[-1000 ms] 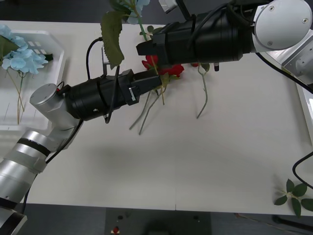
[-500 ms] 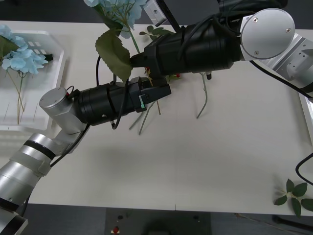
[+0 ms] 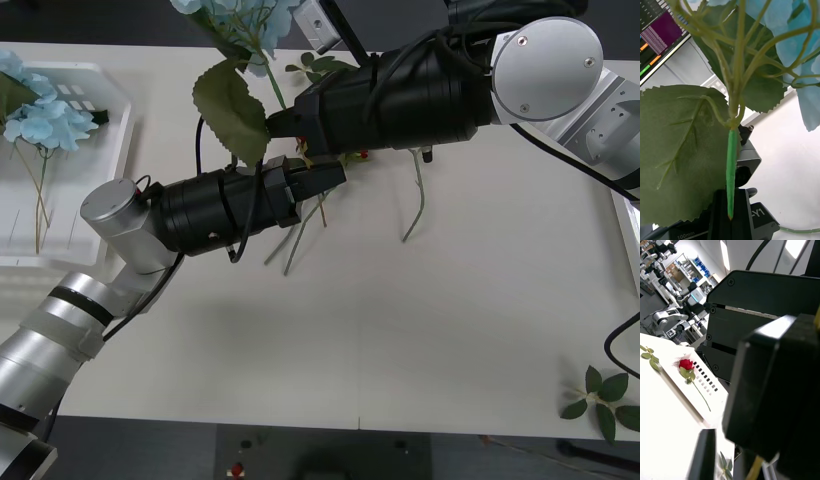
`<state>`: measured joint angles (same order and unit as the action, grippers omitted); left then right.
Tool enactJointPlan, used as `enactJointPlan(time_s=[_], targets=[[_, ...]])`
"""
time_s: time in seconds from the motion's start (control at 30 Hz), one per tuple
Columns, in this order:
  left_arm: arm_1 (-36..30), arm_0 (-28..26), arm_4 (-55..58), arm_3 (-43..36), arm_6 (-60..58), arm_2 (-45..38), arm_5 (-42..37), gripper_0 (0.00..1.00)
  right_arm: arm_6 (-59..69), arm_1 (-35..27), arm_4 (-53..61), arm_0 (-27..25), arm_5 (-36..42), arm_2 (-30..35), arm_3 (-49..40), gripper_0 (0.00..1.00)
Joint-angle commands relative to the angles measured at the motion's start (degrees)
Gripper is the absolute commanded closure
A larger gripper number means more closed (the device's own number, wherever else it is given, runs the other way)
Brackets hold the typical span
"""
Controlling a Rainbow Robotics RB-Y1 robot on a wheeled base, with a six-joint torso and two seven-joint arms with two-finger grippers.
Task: Put the red flowers into the right box and the blue flowers into the left box
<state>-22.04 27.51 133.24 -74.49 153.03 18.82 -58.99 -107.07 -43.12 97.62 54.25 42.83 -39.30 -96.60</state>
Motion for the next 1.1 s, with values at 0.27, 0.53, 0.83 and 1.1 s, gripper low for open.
enactJointPlan(time_s=[0.27,0.53,0.83,1.1], targets=[[0.69,1.67,0.53,-1.98,1.97,-0.45,0.54,1.00,2.92,-0.65,0.55,2.35,-0.56,0.54,-0.96,0.76],[0.69,1.58,0.71,-1.98,1.97,-0.45,0.54,1.00,2.66,-0.91,0.55,2.35,-1.52,0.54,-1.04,0.00],[-0.02,1.58,1.32,-1.98,1.97,-0.45,0.54,1.00,3.10,-2.76,1.87,1.83,-3.19,0.98,-2.80,0.00],[-2.57,1.58,4.57,-2.06,1.97,-0.45,-0.25,1.00,2.75,-9.18,7.32,1.83,2.17,5.11,-4.03,0.00]])
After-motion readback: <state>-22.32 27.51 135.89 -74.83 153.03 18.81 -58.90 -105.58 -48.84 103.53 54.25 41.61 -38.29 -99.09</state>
